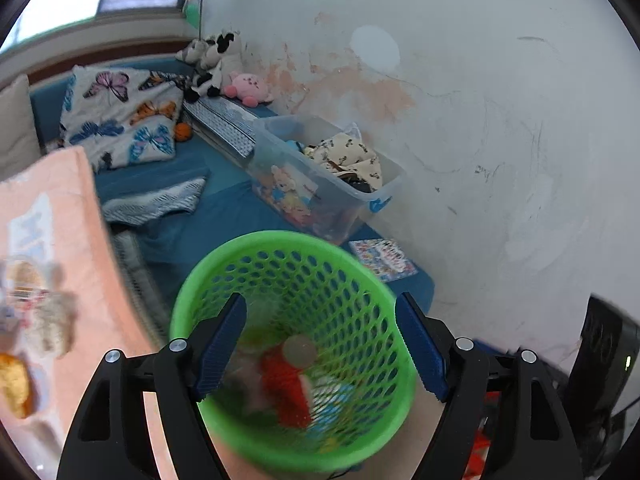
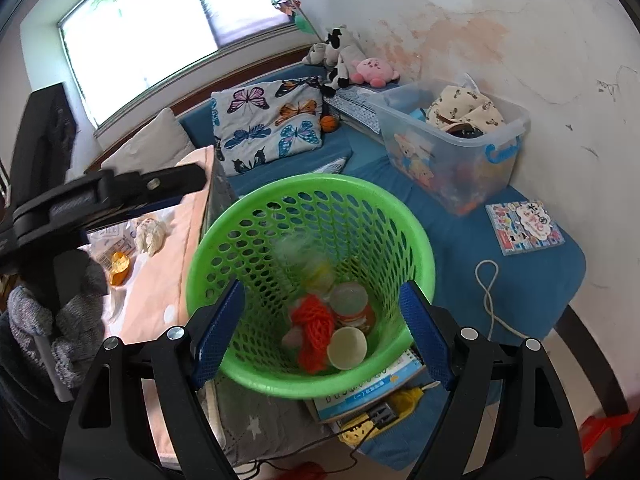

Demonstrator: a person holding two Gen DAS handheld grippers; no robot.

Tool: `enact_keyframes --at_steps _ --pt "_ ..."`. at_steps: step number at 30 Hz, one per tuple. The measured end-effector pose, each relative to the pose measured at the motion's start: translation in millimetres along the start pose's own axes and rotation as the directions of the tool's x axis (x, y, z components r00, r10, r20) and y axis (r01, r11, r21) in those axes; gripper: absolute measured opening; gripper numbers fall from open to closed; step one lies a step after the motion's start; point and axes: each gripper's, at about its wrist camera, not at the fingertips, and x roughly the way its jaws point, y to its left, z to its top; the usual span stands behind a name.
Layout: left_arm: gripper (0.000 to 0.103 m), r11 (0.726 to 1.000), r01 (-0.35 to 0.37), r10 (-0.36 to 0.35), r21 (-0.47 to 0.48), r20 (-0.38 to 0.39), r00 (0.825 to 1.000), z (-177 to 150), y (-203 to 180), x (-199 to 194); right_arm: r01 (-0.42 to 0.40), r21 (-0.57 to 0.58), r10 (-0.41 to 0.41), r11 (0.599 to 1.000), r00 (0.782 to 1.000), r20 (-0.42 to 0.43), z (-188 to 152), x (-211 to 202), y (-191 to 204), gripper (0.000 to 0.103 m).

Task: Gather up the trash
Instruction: 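Move both tools back over the bed toward the clear dome lid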

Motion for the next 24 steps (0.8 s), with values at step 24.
enact_keyframes --at_steps 24 --pt "0.082 0.907 -0.37 0.367 -0.199 -0.05 0.929 -109.5 153.9 -138.1 -0.173 -0.182 0.171 0.968 0.985 -0.026 11.3 16.0 116.8 0.08"
